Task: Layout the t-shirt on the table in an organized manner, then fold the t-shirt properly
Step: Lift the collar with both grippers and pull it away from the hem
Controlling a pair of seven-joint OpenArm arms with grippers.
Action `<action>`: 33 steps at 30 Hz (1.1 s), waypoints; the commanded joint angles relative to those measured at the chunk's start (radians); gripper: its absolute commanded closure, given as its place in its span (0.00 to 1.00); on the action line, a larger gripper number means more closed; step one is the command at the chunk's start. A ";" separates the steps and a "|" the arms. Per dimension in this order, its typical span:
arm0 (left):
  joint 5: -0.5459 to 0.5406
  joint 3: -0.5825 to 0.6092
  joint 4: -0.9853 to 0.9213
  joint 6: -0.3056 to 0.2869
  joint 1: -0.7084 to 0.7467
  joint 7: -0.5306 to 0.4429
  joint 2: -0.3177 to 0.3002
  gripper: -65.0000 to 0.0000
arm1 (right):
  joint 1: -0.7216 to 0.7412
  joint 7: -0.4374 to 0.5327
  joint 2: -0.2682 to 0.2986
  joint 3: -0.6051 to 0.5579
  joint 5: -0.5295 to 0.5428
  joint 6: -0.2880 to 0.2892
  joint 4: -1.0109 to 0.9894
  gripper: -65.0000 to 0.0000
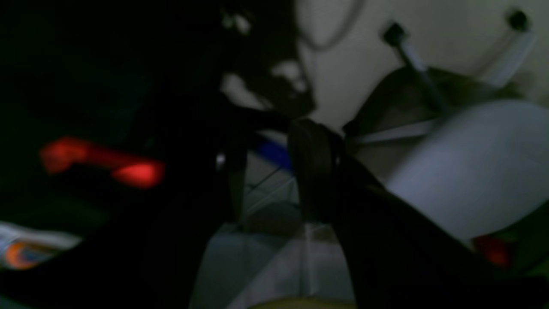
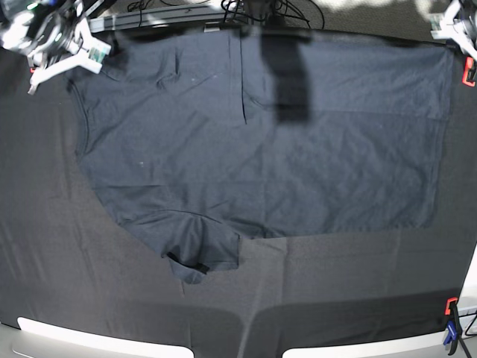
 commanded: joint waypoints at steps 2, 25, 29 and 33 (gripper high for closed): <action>-0.030 -0.024 0.020 0.010 -0.006 -0.005 -0.069 0.72 | -0.003 0.027 0.016 0.076 0.058 0.002 0.028 0.75; -0.552 -0.445 -0.325 0.062 -0.689 -0.284 0.345 0.72 | 0.601 0.139 -0.225 0.266 0.532 -0.093 -0.346 0.51; -0.578 -0.443 -0.509 0.061 -0.883 -0.214 0.423 0.72 | 0.707 0.087 -0.271 0.262 0.564 -0.114 -0.395 0.51; -0.599 -0.443 -0.714 0.059 -1.044 -0.210 0.470 0.72 | 0.772 0.085 -0.308 0.262 0.564 -0.113 -0.438 0.51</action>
